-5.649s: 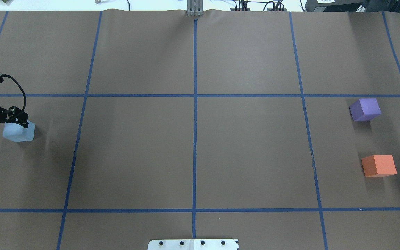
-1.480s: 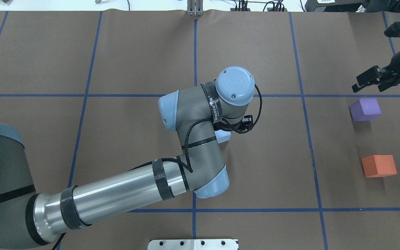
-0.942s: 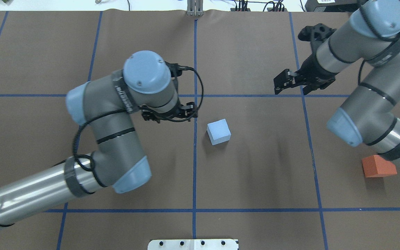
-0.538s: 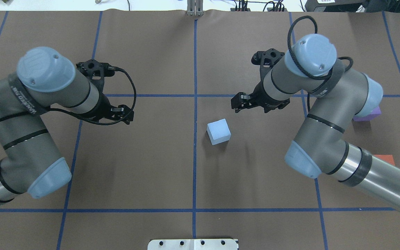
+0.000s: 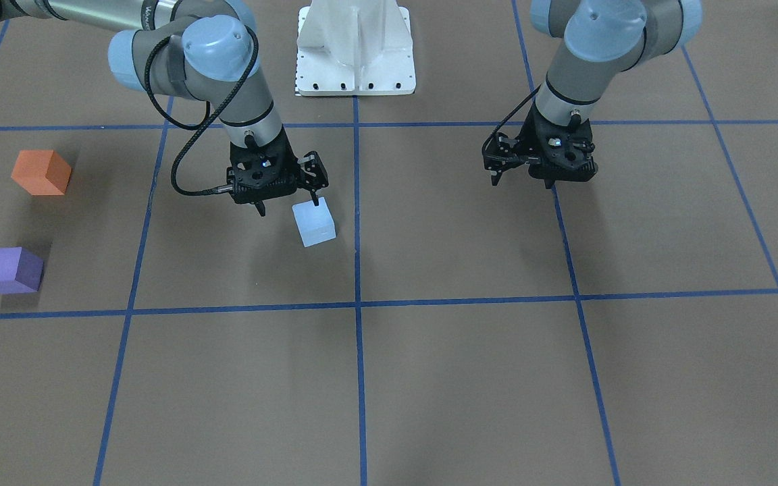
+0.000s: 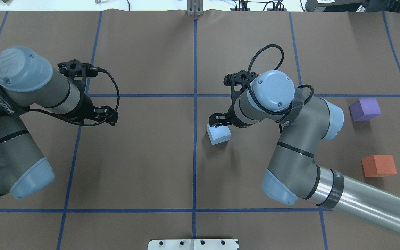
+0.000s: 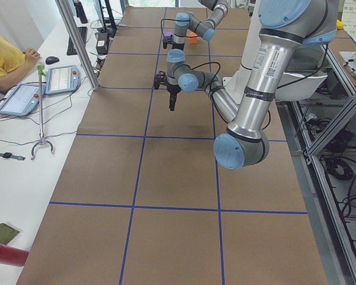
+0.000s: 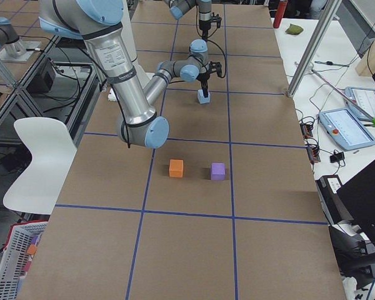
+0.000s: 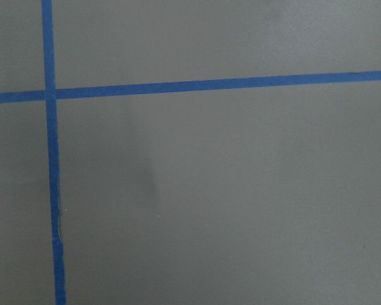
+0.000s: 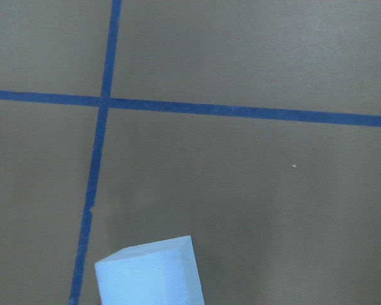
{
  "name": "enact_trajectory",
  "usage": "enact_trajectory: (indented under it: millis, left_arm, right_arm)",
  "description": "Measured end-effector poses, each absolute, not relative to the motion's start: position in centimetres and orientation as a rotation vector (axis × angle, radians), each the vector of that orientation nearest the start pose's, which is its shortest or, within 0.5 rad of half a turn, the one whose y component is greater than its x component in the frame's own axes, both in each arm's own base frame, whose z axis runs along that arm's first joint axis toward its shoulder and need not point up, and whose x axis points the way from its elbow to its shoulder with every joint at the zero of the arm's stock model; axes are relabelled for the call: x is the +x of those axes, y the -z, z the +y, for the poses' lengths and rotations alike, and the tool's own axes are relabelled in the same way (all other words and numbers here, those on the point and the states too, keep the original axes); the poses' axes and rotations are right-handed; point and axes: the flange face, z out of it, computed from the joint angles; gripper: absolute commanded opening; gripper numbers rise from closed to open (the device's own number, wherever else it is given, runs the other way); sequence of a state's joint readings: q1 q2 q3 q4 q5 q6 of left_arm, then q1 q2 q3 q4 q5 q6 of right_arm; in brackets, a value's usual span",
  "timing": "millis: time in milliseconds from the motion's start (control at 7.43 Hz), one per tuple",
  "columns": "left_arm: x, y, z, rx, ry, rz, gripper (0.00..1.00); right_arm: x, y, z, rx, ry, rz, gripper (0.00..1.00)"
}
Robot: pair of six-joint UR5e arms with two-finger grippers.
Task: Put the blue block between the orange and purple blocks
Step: 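Lower the right gripper over the light blue cube and grasp it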
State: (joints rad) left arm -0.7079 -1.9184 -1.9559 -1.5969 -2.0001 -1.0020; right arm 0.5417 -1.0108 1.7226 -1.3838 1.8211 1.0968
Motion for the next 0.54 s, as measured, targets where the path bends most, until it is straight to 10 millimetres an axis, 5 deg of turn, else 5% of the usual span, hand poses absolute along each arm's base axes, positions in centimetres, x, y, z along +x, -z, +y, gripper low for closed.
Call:
enact_trajectory:
  millis: [538]
  left_arm:
    - [37.5,-29.7,-44.1,0.116,-0.033,0.842,0.99]
  right_arm:
    - [-54.3,-26.3,-44.0,0.275,0.074,-0.944,1.00]
